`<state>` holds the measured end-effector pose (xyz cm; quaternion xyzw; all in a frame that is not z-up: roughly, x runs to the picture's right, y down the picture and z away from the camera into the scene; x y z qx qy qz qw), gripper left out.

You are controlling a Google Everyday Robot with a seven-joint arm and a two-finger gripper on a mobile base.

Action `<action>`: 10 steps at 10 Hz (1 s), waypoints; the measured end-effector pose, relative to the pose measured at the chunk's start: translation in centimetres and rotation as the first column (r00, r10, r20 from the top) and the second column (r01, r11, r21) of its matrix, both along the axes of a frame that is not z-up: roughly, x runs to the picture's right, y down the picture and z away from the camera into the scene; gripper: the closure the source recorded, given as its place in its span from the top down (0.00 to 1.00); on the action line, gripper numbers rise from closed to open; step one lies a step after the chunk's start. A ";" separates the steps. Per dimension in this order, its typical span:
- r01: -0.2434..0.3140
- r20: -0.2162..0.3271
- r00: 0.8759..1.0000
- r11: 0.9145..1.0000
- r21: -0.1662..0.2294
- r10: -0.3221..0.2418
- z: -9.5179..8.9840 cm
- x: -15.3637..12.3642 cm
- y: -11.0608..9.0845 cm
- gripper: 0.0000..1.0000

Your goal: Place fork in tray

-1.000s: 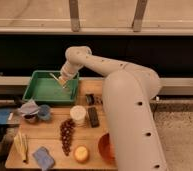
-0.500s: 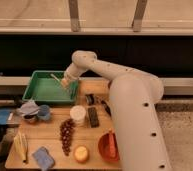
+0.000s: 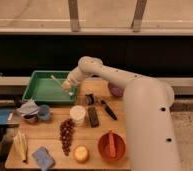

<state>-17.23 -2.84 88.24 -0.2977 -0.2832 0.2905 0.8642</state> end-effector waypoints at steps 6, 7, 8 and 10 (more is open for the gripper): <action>0.058 0.056 0.997 0.998 0.027 -0.060 0.4 -4.7 -1.0 0.80; 0.060 0.057 0.996 0.998 0.025 -0.061 0.3 -4.9 -1.0 0.80; 0.057 0.050 0.997 0.998 0.024 -0.058 0.5 -4.5 -1.1 0.80; 0.058 0.051 0.997 0.998 0.024 -0.059 0.5 -4.6 -1.1 0.80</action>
